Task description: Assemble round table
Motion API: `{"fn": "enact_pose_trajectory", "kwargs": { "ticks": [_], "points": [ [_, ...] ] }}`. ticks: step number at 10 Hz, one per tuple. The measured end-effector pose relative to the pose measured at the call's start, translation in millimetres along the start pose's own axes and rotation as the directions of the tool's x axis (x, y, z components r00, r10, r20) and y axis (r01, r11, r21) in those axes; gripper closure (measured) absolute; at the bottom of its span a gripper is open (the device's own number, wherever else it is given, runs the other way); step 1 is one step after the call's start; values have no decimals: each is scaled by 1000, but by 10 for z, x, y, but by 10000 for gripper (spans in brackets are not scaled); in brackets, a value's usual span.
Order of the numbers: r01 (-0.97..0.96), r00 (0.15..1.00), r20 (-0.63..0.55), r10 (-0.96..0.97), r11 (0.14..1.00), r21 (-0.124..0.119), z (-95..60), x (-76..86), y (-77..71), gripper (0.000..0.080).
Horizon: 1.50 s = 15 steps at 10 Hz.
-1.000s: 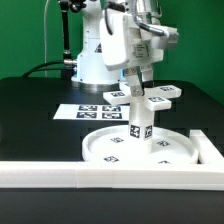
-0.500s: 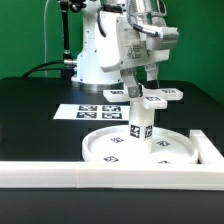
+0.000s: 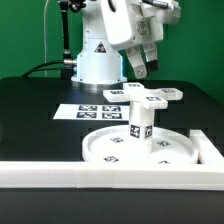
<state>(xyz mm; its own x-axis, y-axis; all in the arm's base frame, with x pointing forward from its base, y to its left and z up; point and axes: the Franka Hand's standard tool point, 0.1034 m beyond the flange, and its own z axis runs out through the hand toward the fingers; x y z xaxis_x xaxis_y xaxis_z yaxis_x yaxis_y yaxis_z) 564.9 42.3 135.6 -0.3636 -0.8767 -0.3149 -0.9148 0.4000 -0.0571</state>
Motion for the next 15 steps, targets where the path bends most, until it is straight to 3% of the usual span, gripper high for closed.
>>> {"fn": "enact_pose_trajectory", "kwargs": {
  "ticks": [3,5,6,11,12,15],
  "points": [
    [369,928,-31,-371,928,-58,72,-73,99,150],
    [673,732,-6,-681,725,-146,101,-164,174,150],
    [752,649,13,-760,640,-160,101,-205,192,150],
    [917,382,63,-922,370,-151,116,-189,206,150],
    [954,276,79,-958,263,-144,119,-186,206,150],
    [955,-237,170,-956,-262,-141,130,-166,199,150]
  ]
}}
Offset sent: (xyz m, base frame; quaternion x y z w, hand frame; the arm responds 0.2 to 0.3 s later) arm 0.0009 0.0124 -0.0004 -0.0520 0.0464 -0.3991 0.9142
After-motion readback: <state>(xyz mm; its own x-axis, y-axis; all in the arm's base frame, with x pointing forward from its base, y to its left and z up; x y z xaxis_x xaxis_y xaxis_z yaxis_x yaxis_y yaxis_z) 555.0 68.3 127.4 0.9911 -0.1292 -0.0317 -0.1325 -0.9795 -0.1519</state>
